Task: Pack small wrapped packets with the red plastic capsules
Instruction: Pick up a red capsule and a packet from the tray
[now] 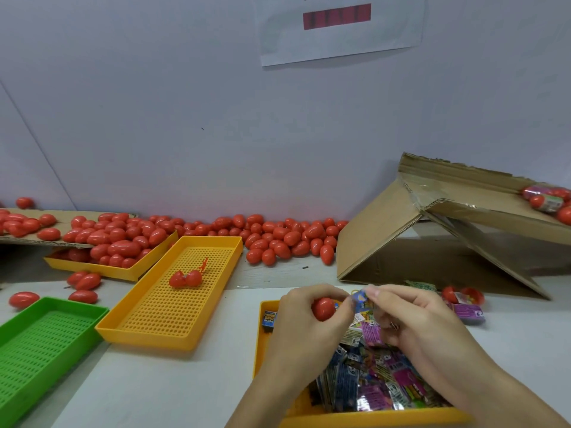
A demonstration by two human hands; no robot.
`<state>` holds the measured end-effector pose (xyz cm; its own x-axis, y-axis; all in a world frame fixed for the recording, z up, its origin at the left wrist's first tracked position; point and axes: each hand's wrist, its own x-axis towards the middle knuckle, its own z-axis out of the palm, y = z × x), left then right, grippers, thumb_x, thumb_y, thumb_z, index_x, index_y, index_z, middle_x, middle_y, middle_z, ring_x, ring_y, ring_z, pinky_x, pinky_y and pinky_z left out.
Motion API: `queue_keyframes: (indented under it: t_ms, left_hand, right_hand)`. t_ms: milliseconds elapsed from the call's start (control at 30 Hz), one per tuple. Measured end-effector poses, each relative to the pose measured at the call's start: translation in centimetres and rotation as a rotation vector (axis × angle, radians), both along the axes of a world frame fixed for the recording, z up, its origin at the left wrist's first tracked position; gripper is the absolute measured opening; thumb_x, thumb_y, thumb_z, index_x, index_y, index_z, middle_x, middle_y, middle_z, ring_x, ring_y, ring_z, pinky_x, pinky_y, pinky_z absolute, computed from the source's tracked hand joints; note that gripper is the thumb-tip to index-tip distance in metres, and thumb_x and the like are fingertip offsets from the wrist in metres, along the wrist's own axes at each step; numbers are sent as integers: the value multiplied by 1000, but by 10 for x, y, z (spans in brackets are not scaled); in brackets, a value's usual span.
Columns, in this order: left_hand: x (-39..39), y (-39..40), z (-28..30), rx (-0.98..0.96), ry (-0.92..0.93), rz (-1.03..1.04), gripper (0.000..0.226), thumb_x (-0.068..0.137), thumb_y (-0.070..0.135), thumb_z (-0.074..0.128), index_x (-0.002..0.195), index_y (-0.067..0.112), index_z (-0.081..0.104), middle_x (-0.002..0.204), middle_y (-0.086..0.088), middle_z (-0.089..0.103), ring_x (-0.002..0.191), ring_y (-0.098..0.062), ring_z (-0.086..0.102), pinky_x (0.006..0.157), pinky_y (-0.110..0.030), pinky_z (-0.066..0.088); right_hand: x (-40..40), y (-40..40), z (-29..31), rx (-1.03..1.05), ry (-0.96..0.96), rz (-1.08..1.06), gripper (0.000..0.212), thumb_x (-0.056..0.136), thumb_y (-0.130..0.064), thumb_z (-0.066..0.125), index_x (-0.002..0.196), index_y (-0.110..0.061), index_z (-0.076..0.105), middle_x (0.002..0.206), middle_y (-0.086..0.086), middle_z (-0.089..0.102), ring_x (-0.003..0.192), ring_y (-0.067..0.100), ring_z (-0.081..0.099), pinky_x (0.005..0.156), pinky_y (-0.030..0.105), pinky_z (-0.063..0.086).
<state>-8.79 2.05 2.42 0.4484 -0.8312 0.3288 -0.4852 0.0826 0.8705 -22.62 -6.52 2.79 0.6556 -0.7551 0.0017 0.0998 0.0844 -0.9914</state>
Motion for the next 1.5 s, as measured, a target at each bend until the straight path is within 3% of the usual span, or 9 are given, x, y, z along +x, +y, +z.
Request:
queue_keyframes:
  t_ms: [167, 333, 467, 567, 733, 933, 1133, 1367, 1500]
  left_hand:
    - [-1, 0, 4, 46, 320, -21, 14, 90, 25, 69, 82, 34, 74, 66, 17, 61, 60, -1, 57, 56, -17, 48]
    - [5, 1, -1, 35, -197, -3, 17, 93, 27, 67, 78, 35, 64, 66, 19, 60, 68, -1, 60, 59, -13, 45]
    - [5, 2, -3, 57, -283, -52, 10, 95, 30, 64, 85, 30, 66, 61, 21, 54, 63, -2, 54, 57, -11, 37]
    - [2, -1, -4, 77, -118, 1, 12, 93, 34, 65, 83, 31, 69, 71, 18, 61, 70, -3, 58, 61, -14, 43]
    - [0, -1, 2, 93, 256, -36, 21, 92, 23, 66, 73, 30, 71, 57, 16, 56, 54, -2, 51, 55, -20, 44]
    - [0, 2, -1, 7, -253, 44, 15, 92, 24, 67, 77, 25, 65, 64, 13, 58, 66, -5, 59, 58, -13, 44]
    - [1, 6, 1, 27, -565, -36, 11, 98, 33, 58, 95, 23, 62, 77, 16, 57, 69, -6, 52, 60, -11, 37]
    - [2, 7, 2, 51, -727, -30, 18, 101, 38, 49, 102, 22, 58, 91, 8, 65, 76, -6, 49, 65, -14, 36]
    - [4, 7, 2, 94, -738, -26, 20, 101, 37, 49, 101, 20, 58, 92, 5, 64, 75, -6, 44, 63, -15, 30]
  right_hand:
    - [2, -2, -8, -34, 96, 78, 57, 68, -48, 77, 80, 6, 68, 65, 6, 39, 63, 16, 38, 56, 28, 31]
    - [-2, -5, -6, -114, 133, 19, 40, 67, -53, 72, 86, -19, 80, 67, 7, 46, 66, 20, 43, 58, 24, 40]
    - [-4, -6, -2, -115, 142, 21, 35, 70, -55, 70, 69, -20, 77, 67, 8, 42, 66, 21, 41, 61, 30, 40]
    - [-2, -4, 0, 46, 50, 71, 29, 69, -40, 74, 73, -12, 78, 66, 6, 46, 64, 15, 44, 59, 27, 40]
    - [1, -3, -2, 134, 35, 79, 27, 65, -34, 77, 69, -7, 73, 64, 7, 46, 59, 13, 45, 54, 25, 36]
    - [1, -1, -3, -54, 110, -16, 51, 69, -52, 69, 66, -1, 64, 67, 10, 47, 68, 25, 41, 60, 31, 36]
    - [-4, 2, 5, -298, 269, -37, 37, 85, -53, 57, 61, -30, 72, 52, -10, 57, 48, -6, 52, 63, 21, 36]
    - [-6, 0, -1, -600, 316, -237, 7, 84, -26, 76, 86, -31, 72, 74, -9, 69, 68, 12, 66, 60, 26, 57]
    - [-5, 5, -2, -726, 301, -200, 10, 78, -41, 77, 83, -36, 69, 75, -13, 66, 67, 9, 64, 55, 19, 52]
